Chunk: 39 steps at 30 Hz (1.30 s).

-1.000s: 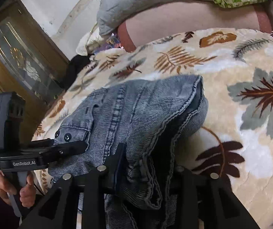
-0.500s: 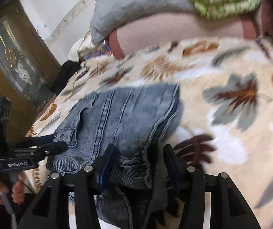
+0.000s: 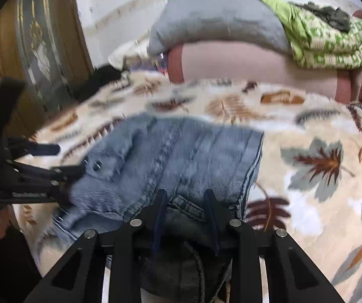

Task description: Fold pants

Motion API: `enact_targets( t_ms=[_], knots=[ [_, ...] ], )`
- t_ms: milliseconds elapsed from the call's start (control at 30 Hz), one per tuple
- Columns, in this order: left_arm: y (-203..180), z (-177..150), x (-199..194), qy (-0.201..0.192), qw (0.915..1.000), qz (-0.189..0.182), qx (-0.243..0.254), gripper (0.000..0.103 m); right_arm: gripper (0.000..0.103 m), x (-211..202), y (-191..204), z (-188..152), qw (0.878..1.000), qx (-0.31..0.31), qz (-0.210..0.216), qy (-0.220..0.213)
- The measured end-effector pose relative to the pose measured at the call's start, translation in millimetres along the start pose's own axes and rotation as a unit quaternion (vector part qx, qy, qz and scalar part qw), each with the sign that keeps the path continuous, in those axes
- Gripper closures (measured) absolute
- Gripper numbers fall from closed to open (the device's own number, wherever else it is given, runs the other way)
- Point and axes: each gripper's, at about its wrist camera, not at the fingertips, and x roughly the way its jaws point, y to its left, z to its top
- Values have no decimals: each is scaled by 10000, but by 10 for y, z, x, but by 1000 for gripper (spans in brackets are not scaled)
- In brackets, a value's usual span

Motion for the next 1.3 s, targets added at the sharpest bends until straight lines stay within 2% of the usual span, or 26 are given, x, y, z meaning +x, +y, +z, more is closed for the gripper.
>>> enact_targets(
  t_ms=[167,333,467,600,867,1133,1200,1233,1300],
  knots=[
    [-78,-45,118,27,10000,78,54,28,71,140,-46,-67,9995,57,-35,302],
    [-69,-41,49,-33,9999,128,-12,28,71,65,-53,-52,9996,115,-23,241],
    [-89,-80,-158,-243,9988,415,64,28,70,-188,-59,-19,9994,339,50,-70],
    [-36,-128,-479,-616,9971,436,-129,28,70,-583,-4,-58,9976,399,-107,-560],
    [88,-226,-1279,-1470,9866,479,-513,28,70,-1316,108,-110,9916,475,-288,-1172],
    [243,-318,-1846,-1971,9745,458,-970,27,70,-1864,328,-55,9850,333,-472,-1624],
    [273,-344,-1941,-2045,9719,518,-1047,21,70,-1957,383,-33,9838,306,-465,-1705],
    [289,-359,-1996,-2101,9699,592,-1083,12,70,-1996,401,-22,9831,297,-435,-1752],
    [310,-409,-2106,-2317,9639,682,-1120,9,70,-2065,443,2,9819,282,-411,-1830]
  ],
)
